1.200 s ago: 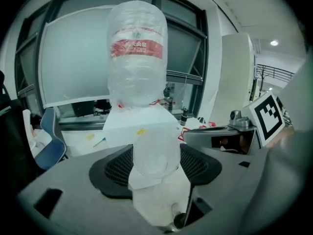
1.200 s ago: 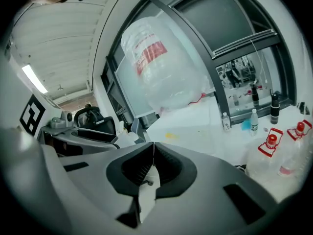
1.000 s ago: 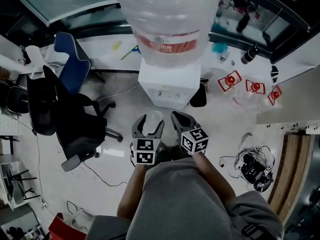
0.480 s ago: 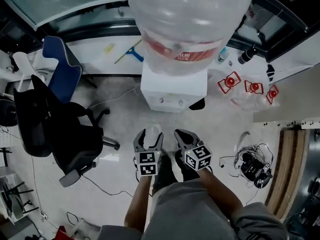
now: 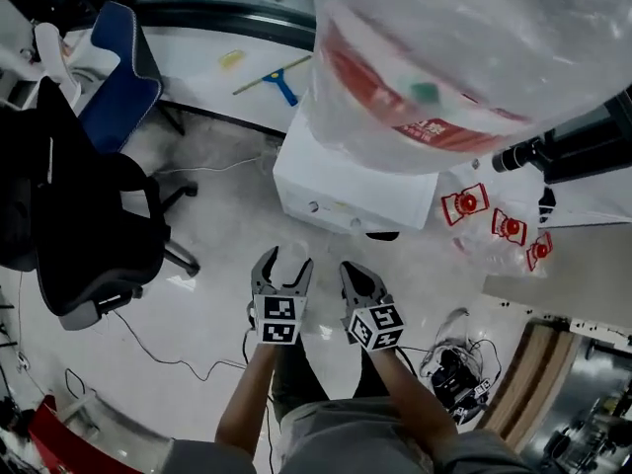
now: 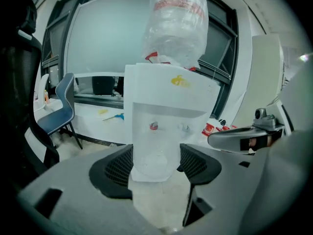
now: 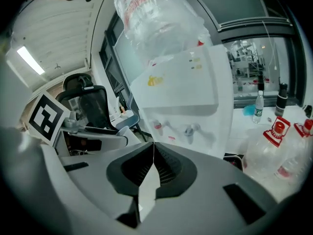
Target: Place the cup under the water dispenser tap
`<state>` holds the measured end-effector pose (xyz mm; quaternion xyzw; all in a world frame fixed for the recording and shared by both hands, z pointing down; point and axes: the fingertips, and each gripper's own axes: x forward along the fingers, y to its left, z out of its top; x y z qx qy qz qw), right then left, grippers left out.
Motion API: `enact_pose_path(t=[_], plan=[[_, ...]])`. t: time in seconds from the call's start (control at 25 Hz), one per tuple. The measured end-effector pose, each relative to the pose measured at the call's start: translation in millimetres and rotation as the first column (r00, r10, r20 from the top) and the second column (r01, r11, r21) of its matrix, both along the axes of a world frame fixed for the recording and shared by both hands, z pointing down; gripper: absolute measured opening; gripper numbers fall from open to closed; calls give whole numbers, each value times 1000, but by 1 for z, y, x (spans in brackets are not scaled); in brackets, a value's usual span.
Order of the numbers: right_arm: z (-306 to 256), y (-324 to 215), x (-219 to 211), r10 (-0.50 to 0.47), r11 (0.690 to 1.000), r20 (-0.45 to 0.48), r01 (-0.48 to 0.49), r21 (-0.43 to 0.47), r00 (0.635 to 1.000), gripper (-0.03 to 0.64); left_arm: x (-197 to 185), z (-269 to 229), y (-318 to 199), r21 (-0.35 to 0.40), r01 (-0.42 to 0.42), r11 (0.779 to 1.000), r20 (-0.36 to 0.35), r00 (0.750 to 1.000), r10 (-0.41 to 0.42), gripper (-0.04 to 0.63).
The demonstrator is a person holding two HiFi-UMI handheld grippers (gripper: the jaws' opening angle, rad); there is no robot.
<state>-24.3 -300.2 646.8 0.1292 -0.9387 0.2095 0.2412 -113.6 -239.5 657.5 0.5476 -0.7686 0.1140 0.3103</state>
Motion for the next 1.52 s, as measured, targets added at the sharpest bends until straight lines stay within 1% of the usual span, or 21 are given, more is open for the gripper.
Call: enact_pose_path(t=[0.2,0.4,0.48,0.72,0.8,1.0,1.16,1.36,1.52], plan=[[42,-18,14,-44,999,-5,44,-18,999,12,3,44,-15,-2,70,998,25,997,-70,303],[78,-32,22,-104,994,7,104,-41,995,12,2,93,-28,-5,158,987,45,986,-158,302],[92,-36,24,-134,990,12,135,-41,991,12,4,112,-34,-1,176,984,53,983,-175,303],[125,-49,23,-191,981,25,192,-38,981,12,-8,156,-52,8,200,980,88,976,-200,302],[132,-53,23,-203,978,25,204,-39,979,12,-13,168,-59,9,206,979,90,974,-206,303],[143,-57,26,-248,968,18,249,-31,969,12,-24,198,-79,-14,198,980,81,977,-196,304],[149,-61,31,-274,961,10,274,-25,962,12,-35,214,-90,-18,203,979,85,976,-201,302],[159,-67,34,-293,956,-2,293,-22,956,12,-49,230,-99,-58,187,981,96,979,-181,302],[165,-70,37,-305,952,-7,305,-23,952,12,-53,239,-102,-74,179,981,88,981,-173,302]])
